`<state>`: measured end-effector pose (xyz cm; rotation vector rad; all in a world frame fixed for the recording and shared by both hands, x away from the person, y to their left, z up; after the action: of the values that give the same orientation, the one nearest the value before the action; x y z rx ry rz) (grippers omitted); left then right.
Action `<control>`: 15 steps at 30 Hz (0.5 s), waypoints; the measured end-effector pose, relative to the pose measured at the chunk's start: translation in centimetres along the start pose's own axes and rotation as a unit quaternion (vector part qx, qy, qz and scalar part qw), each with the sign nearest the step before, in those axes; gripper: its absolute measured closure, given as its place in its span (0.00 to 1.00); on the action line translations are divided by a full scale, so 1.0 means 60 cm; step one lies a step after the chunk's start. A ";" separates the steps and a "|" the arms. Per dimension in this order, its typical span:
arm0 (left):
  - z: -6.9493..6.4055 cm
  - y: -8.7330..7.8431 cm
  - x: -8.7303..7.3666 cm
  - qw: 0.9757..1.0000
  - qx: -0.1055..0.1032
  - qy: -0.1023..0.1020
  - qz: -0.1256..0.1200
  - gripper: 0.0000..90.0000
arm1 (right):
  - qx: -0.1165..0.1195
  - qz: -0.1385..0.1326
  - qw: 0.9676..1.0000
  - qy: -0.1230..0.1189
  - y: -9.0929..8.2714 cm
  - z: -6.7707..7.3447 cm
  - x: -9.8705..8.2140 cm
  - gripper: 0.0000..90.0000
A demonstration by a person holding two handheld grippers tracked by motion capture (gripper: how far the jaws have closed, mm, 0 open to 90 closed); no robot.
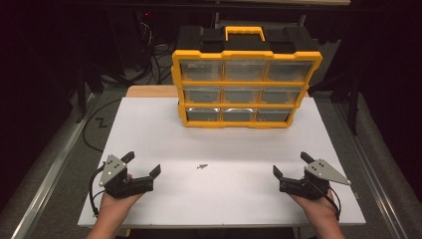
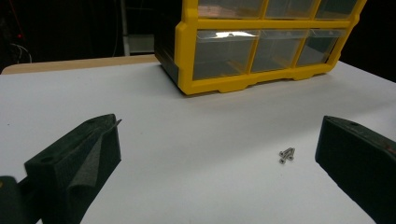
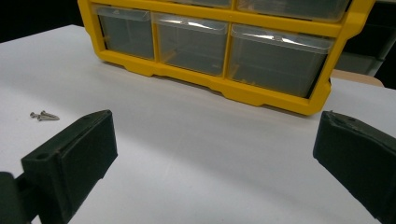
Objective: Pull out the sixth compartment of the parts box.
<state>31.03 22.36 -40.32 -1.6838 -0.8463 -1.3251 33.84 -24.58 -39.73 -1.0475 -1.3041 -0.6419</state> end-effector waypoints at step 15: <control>0.000 0.001 0.001 1.000 0.000 0.000 -0.002 0.01 | 0.000 0.000 1.000 -0.001 -0.002 -0.001 -0.002 0.01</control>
<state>31.12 22.32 -40.25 -1.6836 -0.8511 -1.3275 33.75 -24.70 -39.82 -1.0483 -1.3066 -0.6409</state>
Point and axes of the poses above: each handheld gripper's, and its own axes: y roughly forward along the jaws, x roughly out of its top, z roughly to its left, the point moved 3 cm from there along y, roughly forward along the jaws, and after that the axes turned 5 degrees about -z, right-handed, at the moved point
